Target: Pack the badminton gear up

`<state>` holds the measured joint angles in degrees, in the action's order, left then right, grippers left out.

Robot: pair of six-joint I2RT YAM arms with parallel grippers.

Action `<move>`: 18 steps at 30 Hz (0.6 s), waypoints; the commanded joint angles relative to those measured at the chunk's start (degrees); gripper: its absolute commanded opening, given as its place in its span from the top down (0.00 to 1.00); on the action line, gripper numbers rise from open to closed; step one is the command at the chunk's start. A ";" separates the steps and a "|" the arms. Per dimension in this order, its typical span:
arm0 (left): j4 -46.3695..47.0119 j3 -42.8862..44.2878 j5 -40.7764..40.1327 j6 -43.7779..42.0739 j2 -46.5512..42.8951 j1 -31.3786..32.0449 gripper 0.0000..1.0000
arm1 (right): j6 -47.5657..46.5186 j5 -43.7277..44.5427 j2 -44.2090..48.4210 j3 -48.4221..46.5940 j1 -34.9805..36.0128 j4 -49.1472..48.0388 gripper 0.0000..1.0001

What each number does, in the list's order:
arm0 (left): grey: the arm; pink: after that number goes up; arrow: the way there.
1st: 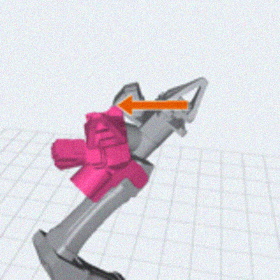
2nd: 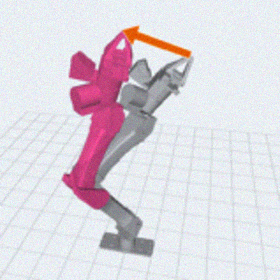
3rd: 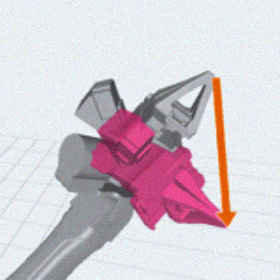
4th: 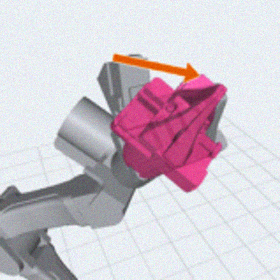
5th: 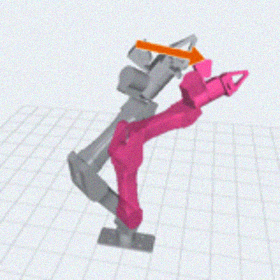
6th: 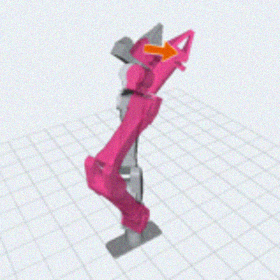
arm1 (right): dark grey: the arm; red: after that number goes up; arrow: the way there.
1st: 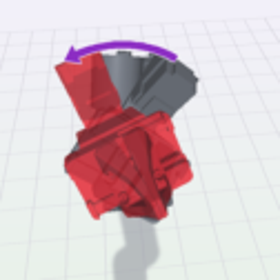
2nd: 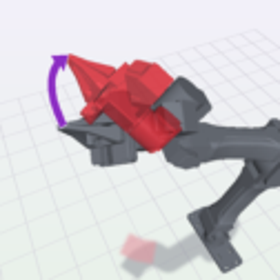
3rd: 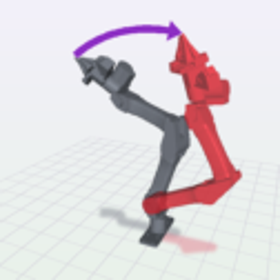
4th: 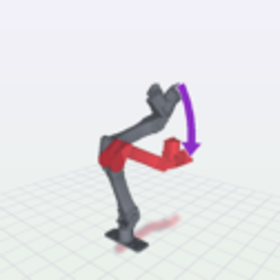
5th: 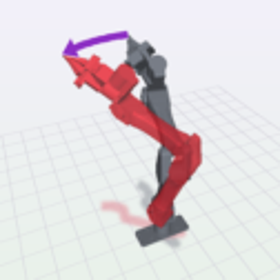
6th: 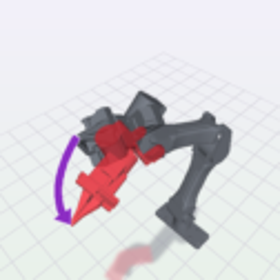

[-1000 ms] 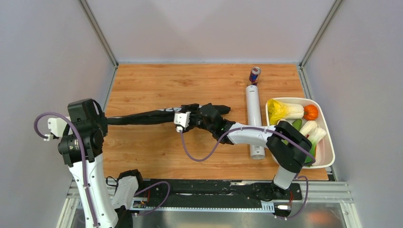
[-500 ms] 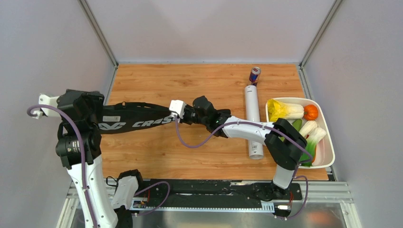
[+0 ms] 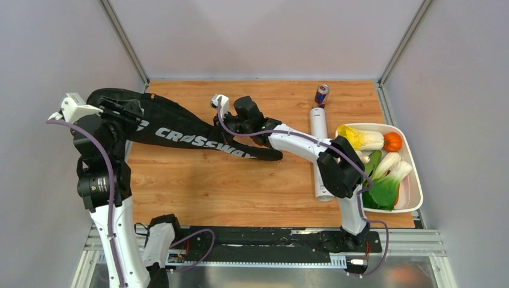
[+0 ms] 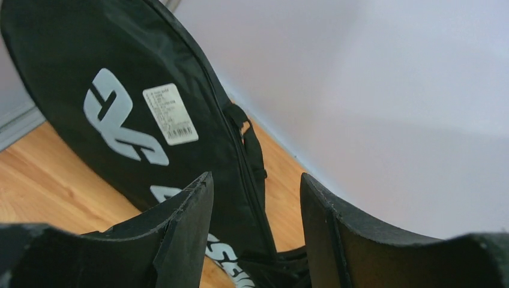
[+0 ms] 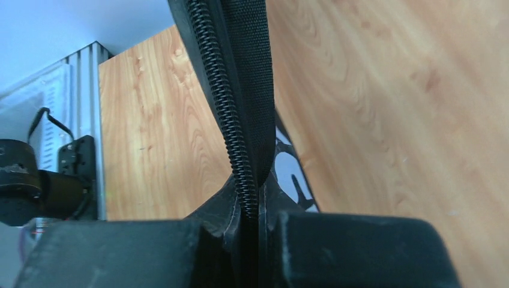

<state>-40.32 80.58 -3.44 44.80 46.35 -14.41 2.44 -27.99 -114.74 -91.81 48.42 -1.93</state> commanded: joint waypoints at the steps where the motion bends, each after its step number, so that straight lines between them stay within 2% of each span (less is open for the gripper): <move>1: 4.71 -7.14 5.46 -3.40 -1.21 -0.18 0.39 | 18.27 -6.47 -3.13 -3.67 -1.98 -0.81 1.00; 8: 6.93 -20.37 8.26 -4.37 -5.63 -0.17 0.38 | 31.32 -12.44 -16.56 -10.28 -4.96 -1.15 1.00; 14: 8.26 -29.11 8.59 -5.23 -9.01 -0.18 0.39 | 36.73 -12.78 -22.21 -13.08 -6.67 -5.28 0.99; 16: 7.83 -30.35 7.84 -6.06 -9.19 -0.16 0.39 | 37.01 -12.67 -23.88 -14.11 -7.51 -5.19 0.90; 18: 7.79 -31.55 7.95 -6.71 -9.45 -0.17 0.39 | 36.60 -12.70 -25.17 -14.72 -8.38 -4.67 0.70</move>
<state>-35.31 50.28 4.05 40.84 37.78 -14.39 36.18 -38.87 -138.54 -102.28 40.99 -1.30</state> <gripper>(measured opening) 0.615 0.189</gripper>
